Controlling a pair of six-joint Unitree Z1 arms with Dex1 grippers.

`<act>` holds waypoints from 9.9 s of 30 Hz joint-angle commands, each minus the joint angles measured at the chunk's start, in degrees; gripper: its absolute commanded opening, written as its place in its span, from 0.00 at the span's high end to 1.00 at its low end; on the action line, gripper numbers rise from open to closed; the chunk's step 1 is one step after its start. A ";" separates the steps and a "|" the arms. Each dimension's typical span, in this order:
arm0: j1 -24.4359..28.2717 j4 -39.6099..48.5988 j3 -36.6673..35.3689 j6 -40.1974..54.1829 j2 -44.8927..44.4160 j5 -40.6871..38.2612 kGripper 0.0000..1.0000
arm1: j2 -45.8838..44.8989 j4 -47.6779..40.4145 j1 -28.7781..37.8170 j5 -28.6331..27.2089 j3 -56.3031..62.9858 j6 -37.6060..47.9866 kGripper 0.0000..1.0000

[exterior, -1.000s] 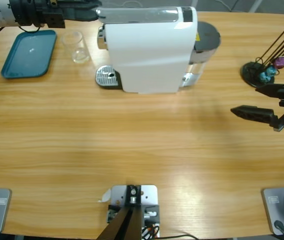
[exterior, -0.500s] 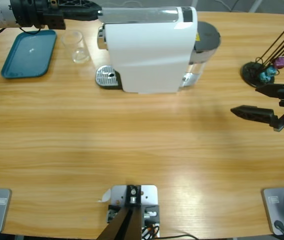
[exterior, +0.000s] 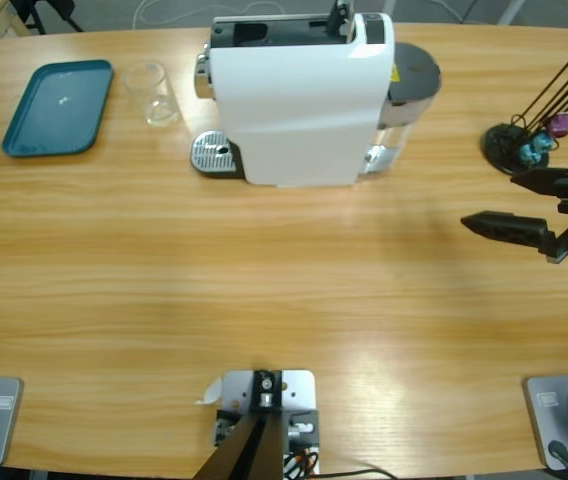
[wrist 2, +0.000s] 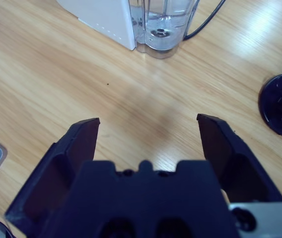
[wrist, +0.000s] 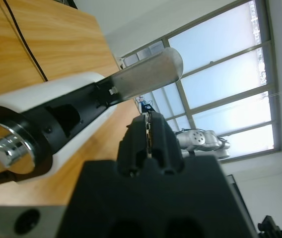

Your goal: Pour coffee

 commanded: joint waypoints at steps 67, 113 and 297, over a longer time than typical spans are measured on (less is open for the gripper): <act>-22.39 45.98 17.04 52.95 -34.47 71.06 0.15 | 20.06 -4.49 -29.12 -8.33 -5.76 12.30 0.28; -22.39 45.98 17.48 53.22 -35.10 70.97 0.14 | 24.15 -7.06 -30.90 -10.51 -5.38 12.10 0.84; -22.39 44.75 18.45 53.13 -39.01 69.46 0.14 | 53.58 47.15 15.21 2.85 -91.02 -40.79 0.91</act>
